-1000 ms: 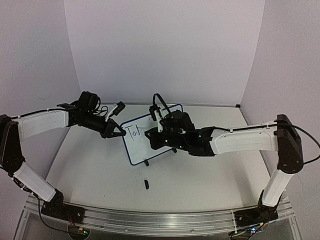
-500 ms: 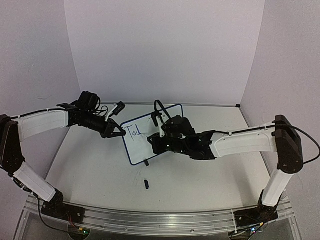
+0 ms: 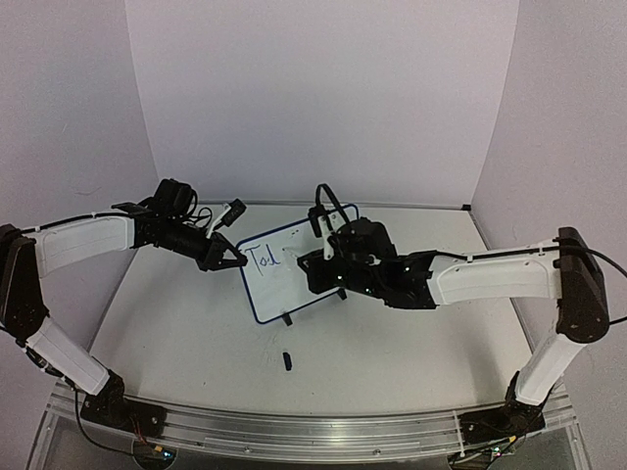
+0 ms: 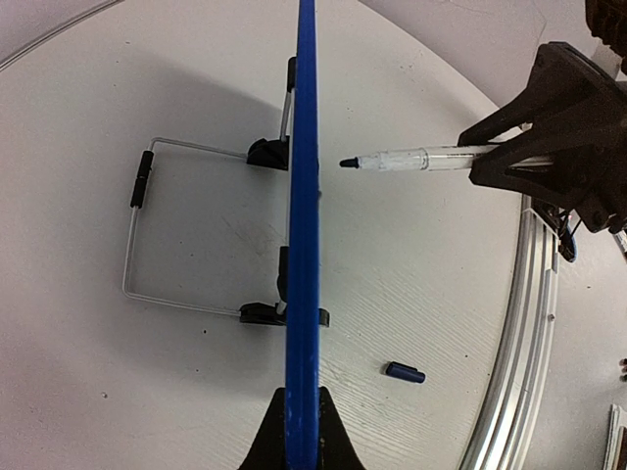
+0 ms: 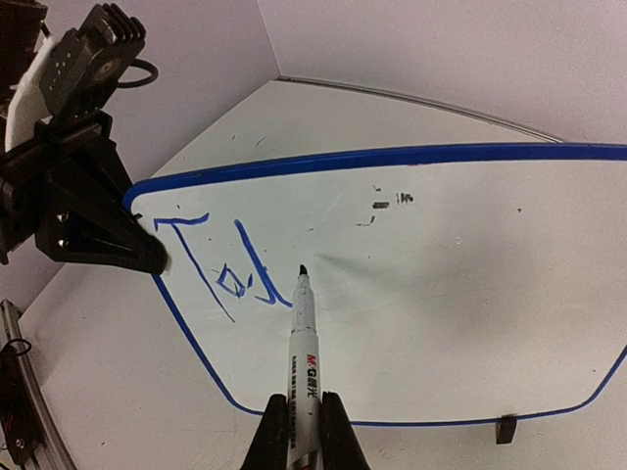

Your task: Write a sentence on the whiteboard

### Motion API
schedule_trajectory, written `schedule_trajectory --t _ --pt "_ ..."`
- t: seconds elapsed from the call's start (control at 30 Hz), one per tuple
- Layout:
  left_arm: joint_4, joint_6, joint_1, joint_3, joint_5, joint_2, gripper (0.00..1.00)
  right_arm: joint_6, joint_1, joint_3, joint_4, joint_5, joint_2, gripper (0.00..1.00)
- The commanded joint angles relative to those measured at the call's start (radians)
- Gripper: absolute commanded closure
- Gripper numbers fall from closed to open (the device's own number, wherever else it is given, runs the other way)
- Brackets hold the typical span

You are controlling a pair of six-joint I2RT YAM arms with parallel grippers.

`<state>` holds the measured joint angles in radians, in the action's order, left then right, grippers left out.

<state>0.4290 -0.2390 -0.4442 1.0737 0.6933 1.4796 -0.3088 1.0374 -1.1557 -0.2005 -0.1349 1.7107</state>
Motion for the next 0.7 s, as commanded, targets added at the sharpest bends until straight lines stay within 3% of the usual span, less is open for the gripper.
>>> schedule_trajectory --t 0.0,0.67 --pt "0.06 -0.021 -0.004 0.032 -0.037 -0.005 1.0 0.008 -0.013 0.004 -0.053 0.048 -0.014 1.0" --pt "0.063 -0.023 -0.006 0.035 -0.041 -0.002 1.0 -0.092 -0.136 0.145 -0.26 0.374 -0.043 1.0"
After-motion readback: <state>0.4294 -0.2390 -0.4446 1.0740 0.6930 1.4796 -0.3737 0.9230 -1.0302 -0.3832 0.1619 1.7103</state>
